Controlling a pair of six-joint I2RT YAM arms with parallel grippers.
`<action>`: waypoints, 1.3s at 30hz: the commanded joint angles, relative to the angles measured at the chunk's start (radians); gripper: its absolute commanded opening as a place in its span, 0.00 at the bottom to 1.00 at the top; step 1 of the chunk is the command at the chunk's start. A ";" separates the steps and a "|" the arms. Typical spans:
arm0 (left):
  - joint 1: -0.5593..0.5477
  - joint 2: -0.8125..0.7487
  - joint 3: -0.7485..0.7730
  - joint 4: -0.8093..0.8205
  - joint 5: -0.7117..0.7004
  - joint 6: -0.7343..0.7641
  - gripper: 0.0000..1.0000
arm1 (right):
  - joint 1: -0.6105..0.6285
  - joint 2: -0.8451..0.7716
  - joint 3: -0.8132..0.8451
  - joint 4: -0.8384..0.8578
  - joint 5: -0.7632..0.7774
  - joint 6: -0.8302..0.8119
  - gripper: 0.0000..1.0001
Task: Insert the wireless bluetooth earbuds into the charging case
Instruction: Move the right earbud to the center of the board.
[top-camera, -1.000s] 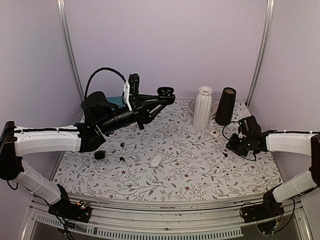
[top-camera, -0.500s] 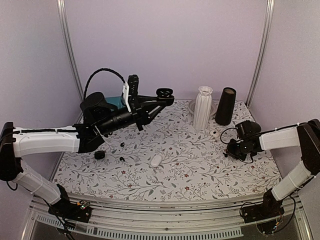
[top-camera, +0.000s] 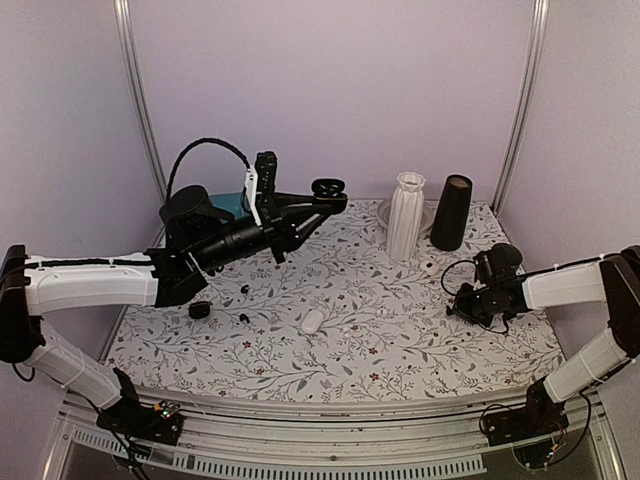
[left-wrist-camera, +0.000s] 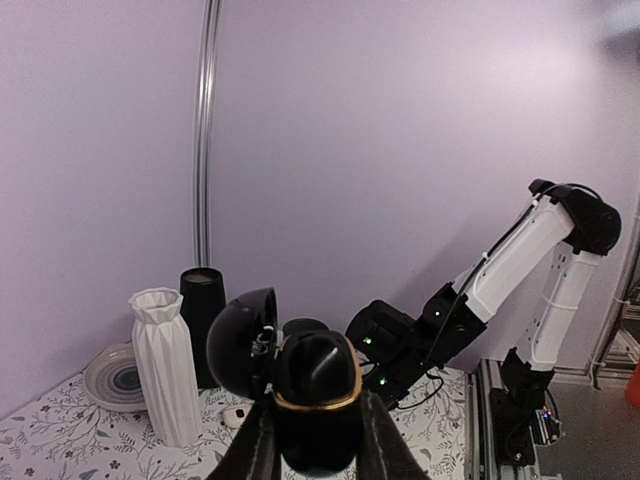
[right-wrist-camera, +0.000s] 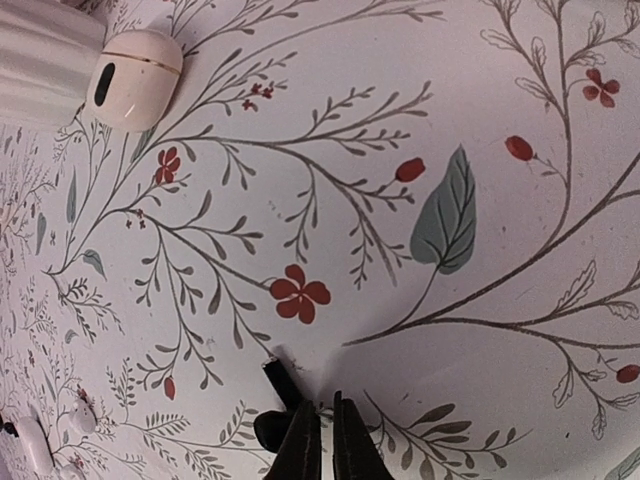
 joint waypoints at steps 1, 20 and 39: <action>0.011 -0.003 0.003 0.016 0.000 -0.003 0.00 | 0.039 -0.011 0.024 -0.004 -0.001 0.006 0.07; 0.012 -0.013 -0.009 0.009 -0.012 0.004 0.00 | 0.151 0.048 0.174 -0.071 0.062 -0.015 0.15; 0.012 -0.016 -0.013 0.013 -0.013 0.002 0.00 | 0.127 0.122 0.203 -0.081 -0.016 0.004 0.26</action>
